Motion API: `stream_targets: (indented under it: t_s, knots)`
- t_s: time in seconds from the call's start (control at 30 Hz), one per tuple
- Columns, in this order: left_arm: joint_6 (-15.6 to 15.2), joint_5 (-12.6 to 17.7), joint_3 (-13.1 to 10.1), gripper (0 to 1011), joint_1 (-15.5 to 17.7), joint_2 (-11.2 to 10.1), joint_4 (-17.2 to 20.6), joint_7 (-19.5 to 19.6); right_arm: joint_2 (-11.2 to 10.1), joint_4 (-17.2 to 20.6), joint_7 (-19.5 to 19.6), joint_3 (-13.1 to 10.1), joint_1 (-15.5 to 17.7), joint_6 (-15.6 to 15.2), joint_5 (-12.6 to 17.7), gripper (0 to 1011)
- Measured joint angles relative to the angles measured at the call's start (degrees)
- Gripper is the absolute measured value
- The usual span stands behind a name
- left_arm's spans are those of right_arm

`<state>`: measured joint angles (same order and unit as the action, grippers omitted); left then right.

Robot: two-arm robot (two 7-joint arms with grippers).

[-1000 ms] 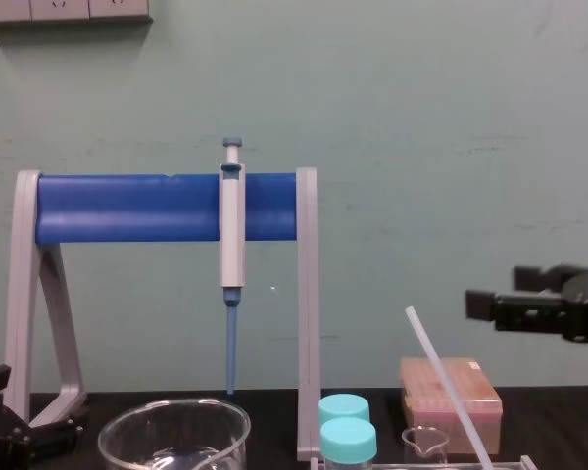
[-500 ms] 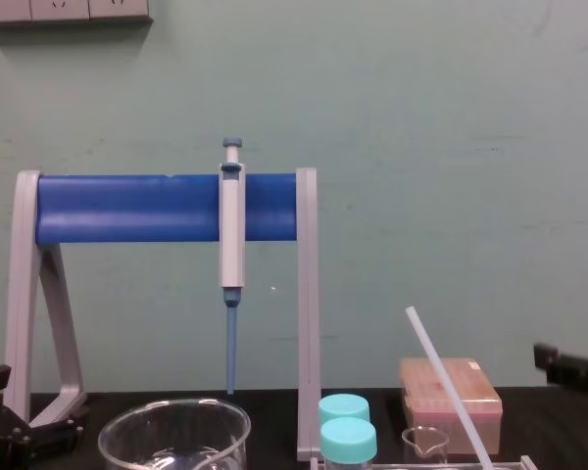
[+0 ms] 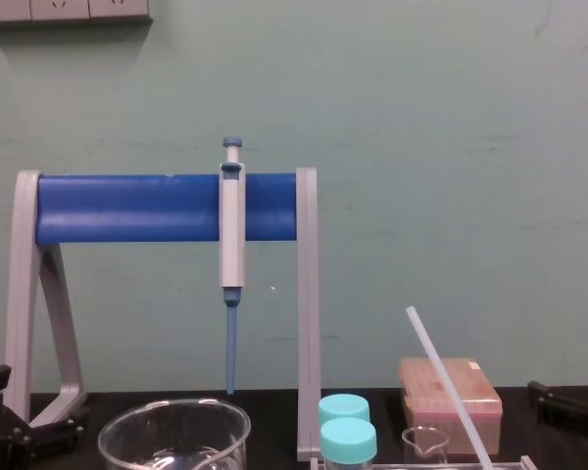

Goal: Pick up the stirring rod with one hand, then place it down.

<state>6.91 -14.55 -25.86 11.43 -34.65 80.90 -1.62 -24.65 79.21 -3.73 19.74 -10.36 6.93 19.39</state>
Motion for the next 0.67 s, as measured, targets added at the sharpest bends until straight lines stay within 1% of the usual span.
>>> stream_targets:
  t_s: [0.67]
  knots:
    - [0.0, 0.0, 0.0, 1005, 0.0, 0.0, 0.0, 0.0, -0.4, 0.5, -0.2, 0.1, -0.1, -0.4, 0.1, 1003]
